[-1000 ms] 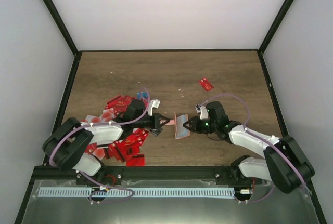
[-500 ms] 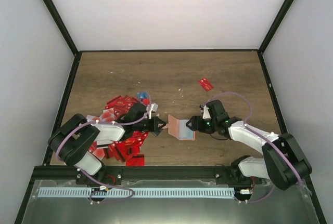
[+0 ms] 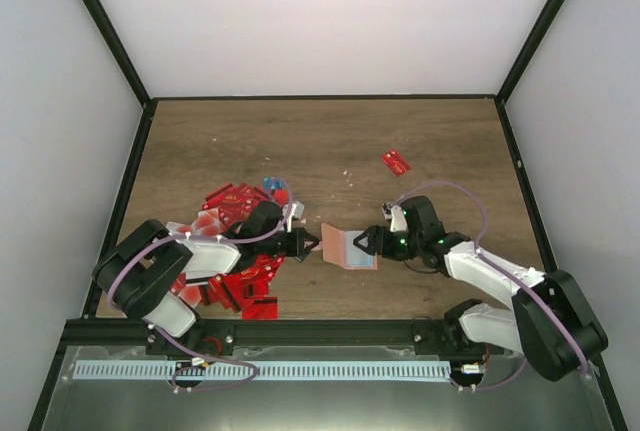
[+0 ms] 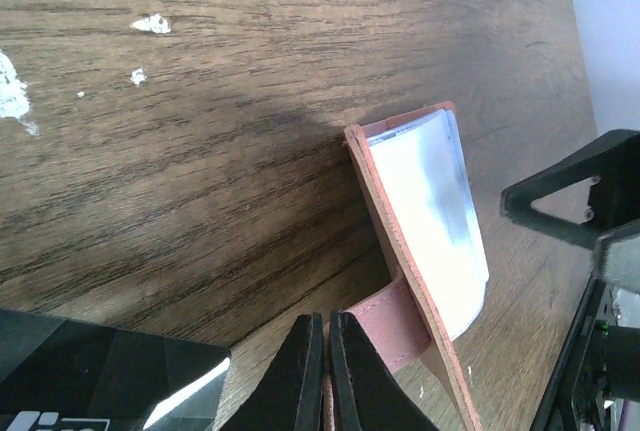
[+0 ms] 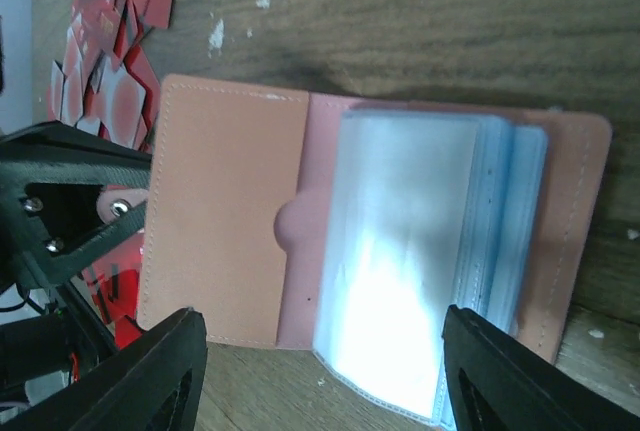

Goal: Put the credit cards into the card holder

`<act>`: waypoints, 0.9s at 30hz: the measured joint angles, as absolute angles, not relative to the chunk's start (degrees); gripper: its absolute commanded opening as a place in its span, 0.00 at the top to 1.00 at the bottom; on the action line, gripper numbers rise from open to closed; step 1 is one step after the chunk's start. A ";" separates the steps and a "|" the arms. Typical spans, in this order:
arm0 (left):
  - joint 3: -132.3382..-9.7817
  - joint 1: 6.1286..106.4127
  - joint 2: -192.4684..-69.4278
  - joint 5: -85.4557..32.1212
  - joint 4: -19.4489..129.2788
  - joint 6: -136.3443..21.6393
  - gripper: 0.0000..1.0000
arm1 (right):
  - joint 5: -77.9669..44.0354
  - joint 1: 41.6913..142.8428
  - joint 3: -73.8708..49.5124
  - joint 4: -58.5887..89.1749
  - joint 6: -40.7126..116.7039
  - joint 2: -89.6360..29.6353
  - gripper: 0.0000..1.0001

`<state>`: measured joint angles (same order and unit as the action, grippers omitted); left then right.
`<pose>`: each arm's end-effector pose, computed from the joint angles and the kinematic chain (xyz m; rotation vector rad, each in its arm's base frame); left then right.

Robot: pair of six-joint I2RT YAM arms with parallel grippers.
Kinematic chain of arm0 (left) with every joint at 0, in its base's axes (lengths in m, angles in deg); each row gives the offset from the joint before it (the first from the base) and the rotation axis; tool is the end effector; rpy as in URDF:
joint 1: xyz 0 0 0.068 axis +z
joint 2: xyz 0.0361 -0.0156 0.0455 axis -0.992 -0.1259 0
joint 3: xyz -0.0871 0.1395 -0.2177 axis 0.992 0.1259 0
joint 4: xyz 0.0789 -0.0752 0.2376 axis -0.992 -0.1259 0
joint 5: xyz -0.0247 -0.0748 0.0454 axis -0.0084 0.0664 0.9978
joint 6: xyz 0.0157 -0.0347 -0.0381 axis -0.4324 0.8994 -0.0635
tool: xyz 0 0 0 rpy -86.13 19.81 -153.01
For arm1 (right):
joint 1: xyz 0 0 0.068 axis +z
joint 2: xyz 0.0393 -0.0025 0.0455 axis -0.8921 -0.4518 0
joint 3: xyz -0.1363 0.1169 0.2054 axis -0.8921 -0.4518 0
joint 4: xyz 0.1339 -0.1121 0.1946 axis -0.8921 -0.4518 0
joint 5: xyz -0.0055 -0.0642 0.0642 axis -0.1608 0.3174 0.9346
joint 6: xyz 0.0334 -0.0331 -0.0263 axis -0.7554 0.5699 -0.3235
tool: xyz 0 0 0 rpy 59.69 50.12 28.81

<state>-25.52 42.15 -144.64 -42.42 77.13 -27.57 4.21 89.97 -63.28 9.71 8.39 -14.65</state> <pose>0.1924 -0.1843 0.1223 0.2382 2.4606 -1.1788 0.1766 0.1086 0.1605 -0.0415 2.5646 1.0806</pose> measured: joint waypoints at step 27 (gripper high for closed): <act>-25.44 41.27 -147.09 -40.67 75.77 -27.63 0.96 | 9.61 89.97 -66.58 20.69 4.71 -22.52 0.36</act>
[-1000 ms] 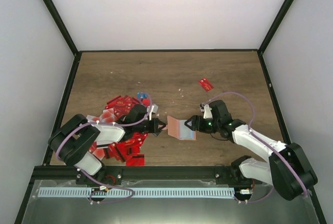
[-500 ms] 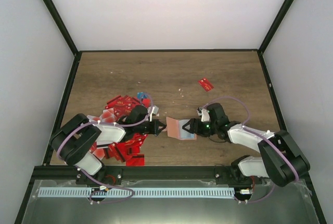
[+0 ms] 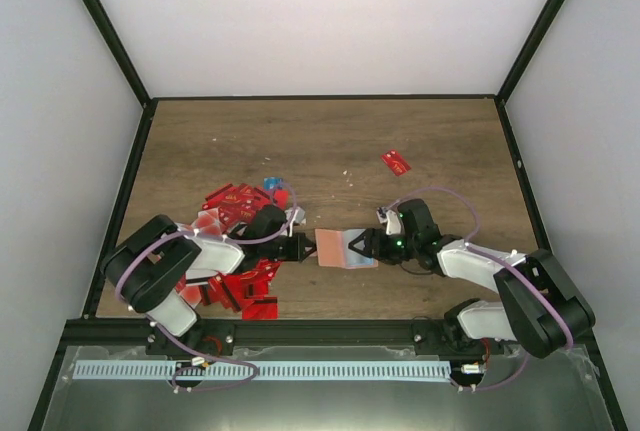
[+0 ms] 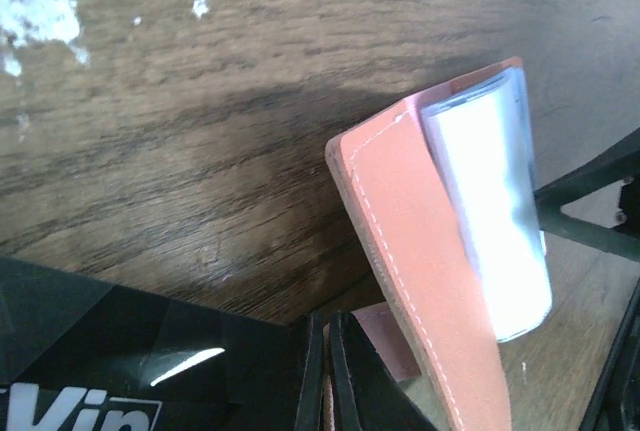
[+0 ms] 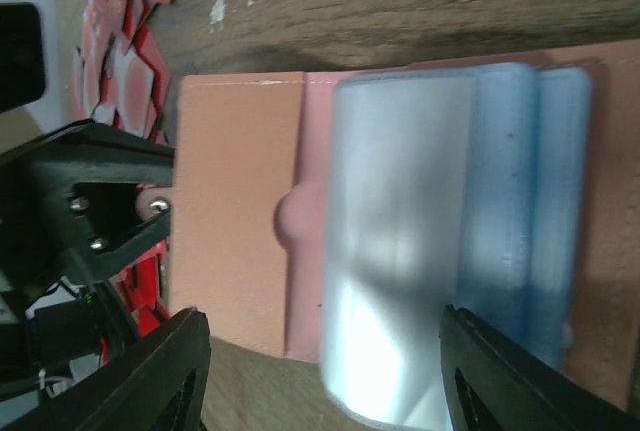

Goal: Put the credit cards into the card holder

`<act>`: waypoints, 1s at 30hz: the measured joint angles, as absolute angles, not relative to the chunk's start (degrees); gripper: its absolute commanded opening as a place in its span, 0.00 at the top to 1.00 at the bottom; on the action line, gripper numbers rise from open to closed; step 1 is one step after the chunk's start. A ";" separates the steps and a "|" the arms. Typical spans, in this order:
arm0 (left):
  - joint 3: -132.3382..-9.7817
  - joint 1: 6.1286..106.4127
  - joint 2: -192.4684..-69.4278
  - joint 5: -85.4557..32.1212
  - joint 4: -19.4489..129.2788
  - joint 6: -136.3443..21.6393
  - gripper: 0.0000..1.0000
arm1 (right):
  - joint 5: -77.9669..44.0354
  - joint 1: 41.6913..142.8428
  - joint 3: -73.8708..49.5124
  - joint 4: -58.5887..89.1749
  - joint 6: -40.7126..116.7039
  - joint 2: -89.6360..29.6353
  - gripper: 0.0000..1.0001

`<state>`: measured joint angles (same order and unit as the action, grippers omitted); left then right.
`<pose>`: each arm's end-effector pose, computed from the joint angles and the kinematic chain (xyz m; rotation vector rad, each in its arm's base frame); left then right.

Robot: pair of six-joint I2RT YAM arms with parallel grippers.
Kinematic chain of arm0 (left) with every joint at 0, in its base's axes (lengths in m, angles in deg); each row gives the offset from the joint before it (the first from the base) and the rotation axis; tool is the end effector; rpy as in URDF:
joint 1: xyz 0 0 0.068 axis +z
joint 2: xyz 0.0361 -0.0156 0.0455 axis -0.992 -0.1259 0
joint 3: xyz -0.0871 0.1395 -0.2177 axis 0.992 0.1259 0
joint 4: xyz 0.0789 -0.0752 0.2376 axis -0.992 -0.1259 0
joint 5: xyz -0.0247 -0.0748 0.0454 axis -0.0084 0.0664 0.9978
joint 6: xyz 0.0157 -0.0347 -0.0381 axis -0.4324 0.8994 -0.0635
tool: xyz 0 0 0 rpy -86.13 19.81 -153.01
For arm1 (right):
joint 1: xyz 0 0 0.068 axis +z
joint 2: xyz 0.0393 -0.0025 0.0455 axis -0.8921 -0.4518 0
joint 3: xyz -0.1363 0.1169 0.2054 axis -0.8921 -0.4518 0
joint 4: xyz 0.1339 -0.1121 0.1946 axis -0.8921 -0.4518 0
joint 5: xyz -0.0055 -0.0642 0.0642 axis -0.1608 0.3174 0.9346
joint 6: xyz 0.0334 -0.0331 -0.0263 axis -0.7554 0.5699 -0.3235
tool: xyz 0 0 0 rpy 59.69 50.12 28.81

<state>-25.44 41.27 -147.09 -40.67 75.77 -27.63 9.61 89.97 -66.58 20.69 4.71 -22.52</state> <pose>0.1891 -0.1854 0.1093 0.2257 2.5296 -1.1176 0.1804 0.1138 0.1330 -0.0080 2.5962 1.2140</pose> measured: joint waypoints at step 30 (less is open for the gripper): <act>-28.74 39.59 -151.94 -40.06 77.13 -28.97 0.96 | -0.55 90.97 -64.61 13.67 7.73 -17.39 0.38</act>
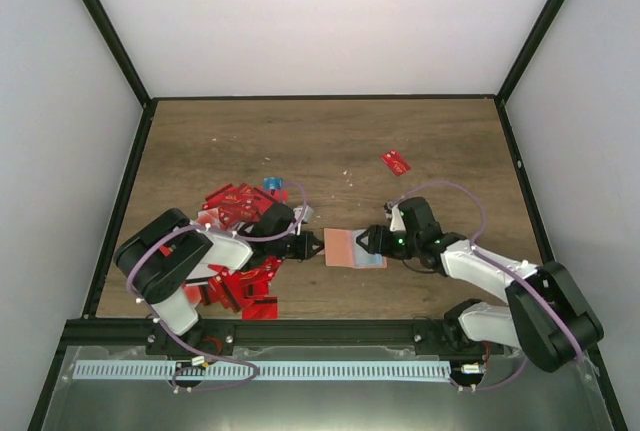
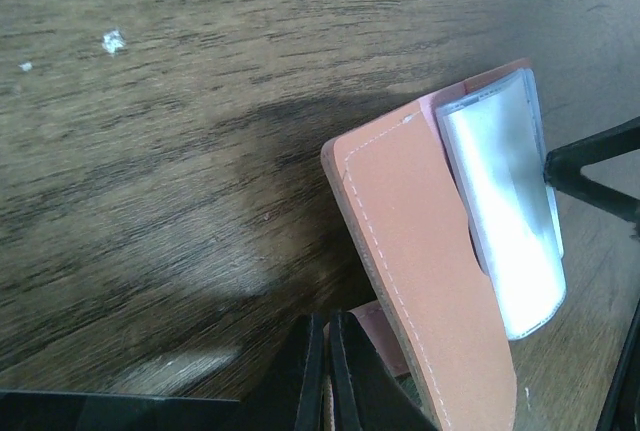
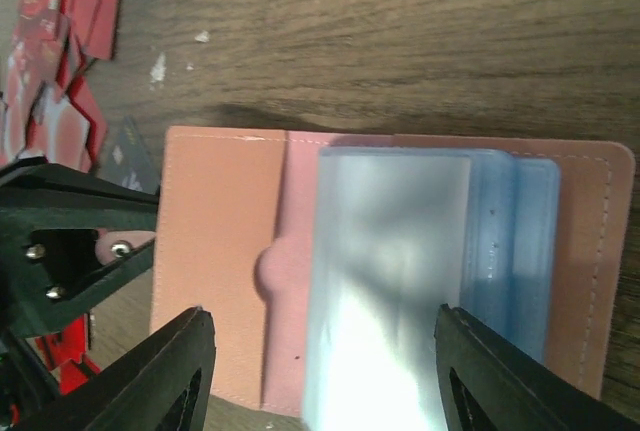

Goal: Put the credit cards into the card holder

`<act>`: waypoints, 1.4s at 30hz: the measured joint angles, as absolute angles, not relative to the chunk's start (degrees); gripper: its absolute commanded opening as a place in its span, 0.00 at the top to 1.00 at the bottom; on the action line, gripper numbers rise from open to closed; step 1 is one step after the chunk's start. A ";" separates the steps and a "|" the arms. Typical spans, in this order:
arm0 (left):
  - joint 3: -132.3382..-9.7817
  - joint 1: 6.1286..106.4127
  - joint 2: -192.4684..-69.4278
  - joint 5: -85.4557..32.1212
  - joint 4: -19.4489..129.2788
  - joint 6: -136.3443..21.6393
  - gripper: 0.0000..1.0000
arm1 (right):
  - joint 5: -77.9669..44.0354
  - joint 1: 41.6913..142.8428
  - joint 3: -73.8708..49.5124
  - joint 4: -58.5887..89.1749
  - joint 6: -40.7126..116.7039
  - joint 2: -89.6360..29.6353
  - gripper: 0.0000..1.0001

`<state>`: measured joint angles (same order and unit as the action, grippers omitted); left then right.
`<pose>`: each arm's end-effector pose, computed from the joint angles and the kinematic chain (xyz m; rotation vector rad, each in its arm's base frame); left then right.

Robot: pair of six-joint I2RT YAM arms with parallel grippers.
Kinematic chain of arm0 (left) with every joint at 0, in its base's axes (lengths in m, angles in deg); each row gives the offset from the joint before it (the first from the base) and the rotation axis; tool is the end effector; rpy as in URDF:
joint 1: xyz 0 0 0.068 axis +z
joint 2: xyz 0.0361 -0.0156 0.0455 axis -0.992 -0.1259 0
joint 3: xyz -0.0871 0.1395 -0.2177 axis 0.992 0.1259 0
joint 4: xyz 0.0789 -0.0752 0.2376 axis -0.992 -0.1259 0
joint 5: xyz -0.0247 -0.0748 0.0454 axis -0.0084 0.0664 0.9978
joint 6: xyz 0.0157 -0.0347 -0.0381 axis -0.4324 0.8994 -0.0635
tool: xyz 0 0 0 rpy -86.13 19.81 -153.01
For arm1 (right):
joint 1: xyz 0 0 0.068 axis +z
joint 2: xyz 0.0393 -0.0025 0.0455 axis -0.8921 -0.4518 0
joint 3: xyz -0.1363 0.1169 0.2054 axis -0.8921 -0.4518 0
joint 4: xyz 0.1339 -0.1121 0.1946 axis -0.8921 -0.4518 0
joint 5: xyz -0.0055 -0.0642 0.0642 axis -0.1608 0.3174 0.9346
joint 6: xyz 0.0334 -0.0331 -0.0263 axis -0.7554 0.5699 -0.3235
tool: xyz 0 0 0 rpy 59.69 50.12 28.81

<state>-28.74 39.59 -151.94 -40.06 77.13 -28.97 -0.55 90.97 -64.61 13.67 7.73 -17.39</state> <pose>0.1960 -0.2021 0.1032 0.2854 2.5259 -1.1067 0.1790 0.1110 0.1487 -0.0050 2.5635 0.9929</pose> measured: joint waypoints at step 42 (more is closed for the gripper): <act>-28.96 39.37 -152.93 -39.62 78.68 -30.17 0.96 | -2.96 91.46 -64.59 12.07 8.80 -18.52 0.39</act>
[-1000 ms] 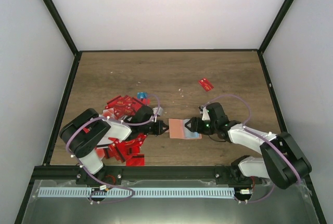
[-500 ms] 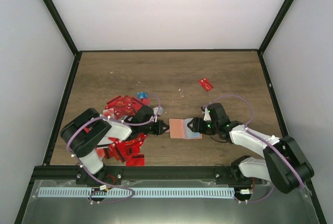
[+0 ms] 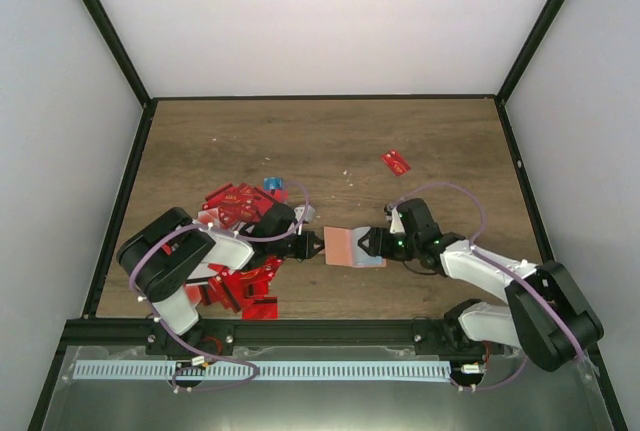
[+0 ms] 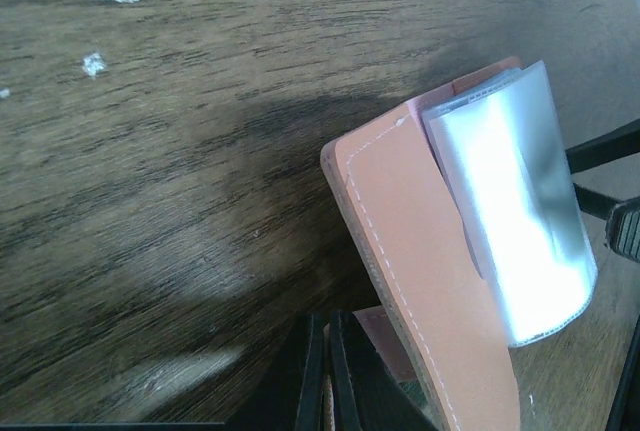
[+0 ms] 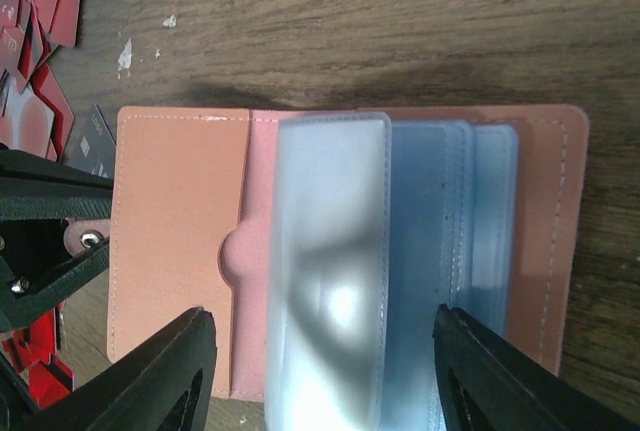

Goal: Put the credit cards into the card holder

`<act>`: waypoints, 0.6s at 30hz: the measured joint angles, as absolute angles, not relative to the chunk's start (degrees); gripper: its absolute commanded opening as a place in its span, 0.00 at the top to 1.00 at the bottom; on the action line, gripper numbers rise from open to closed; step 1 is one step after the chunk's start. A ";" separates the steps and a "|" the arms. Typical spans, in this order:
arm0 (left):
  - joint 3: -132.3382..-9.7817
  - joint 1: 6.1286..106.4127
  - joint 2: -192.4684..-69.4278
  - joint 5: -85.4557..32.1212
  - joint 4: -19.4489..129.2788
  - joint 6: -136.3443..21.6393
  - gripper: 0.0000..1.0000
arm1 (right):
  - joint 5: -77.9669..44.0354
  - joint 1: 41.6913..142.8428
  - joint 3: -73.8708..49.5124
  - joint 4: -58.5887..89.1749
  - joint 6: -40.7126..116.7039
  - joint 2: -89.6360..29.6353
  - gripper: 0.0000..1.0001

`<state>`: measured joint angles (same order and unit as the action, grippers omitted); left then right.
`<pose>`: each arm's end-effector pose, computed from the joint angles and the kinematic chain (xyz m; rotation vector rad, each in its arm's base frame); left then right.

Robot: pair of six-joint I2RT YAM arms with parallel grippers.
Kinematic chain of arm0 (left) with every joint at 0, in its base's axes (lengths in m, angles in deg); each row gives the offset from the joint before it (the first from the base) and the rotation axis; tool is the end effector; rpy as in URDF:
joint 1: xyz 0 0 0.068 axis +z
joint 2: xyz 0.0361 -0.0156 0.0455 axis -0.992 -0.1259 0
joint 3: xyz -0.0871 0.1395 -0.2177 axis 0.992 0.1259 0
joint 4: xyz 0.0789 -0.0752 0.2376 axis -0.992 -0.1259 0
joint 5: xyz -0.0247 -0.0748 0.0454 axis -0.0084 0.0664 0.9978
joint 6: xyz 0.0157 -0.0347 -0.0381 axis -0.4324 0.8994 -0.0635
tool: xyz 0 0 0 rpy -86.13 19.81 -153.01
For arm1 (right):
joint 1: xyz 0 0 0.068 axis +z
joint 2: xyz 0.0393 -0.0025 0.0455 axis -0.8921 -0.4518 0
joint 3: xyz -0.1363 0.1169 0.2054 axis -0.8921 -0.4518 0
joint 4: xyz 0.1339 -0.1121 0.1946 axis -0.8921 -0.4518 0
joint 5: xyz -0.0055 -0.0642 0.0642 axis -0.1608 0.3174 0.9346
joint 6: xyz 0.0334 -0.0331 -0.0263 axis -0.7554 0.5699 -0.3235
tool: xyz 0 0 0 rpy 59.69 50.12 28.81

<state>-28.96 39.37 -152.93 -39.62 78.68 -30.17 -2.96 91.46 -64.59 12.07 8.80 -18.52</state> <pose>0.1975 -0.2047 0.1016 0.3135 2.5017 -1.0992 0.1777 0.1108 0.1427 -0.0051 2.6031 0.9210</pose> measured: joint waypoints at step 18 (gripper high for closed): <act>-29.22 39.37 -153.54 -39.66 79.40 -30.21 0.96 | -4.49 93.88 -62.23 6.30 8.80 -16.97 0.42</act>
